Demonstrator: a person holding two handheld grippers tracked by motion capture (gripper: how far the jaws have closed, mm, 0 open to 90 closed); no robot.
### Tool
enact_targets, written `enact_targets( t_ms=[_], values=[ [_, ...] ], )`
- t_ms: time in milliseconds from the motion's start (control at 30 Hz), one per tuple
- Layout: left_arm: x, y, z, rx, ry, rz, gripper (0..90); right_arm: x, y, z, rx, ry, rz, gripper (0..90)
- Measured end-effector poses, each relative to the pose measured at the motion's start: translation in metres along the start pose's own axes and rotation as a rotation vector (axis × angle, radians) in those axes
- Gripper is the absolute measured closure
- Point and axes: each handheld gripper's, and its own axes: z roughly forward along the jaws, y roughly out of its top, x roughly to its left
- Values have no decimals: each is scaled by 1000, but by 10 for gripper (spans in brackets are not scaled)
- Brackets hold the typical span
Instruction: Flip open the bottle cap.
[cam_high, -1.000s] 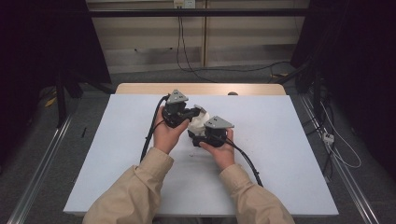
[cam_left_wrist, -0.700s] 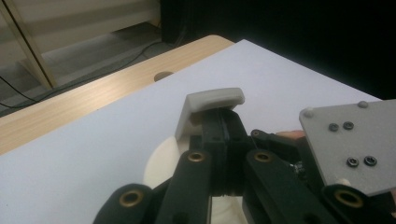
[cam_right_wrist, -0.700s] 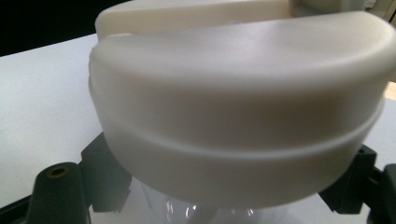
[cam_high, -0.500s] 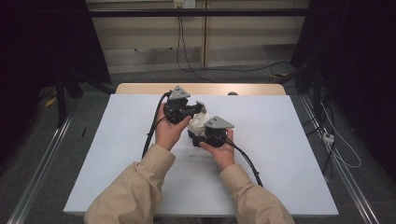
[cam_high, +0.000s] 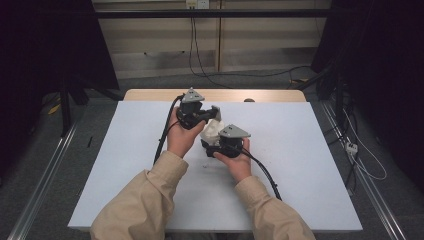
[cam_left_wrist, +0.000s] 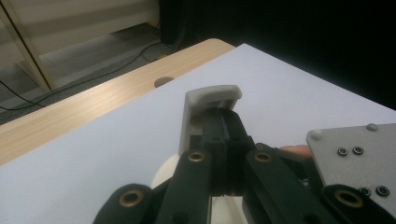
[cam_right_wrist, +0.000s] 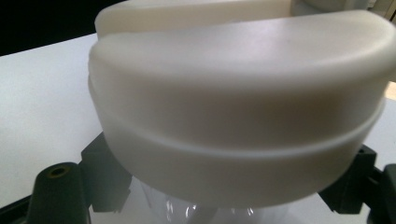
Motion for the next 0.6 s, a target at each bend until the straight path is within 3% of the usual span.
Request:
enact_targets(
  t_ms=[133, 600],
  values=[
    [0, 2, 2, 1, -5, -12, 900, 0, 0, 0, 1, 0, -1, 186],
    [1, 8, 8, 18, 4, 10, 900, 0, 0, 0, 1, 0, -1, 187]
  ],
)
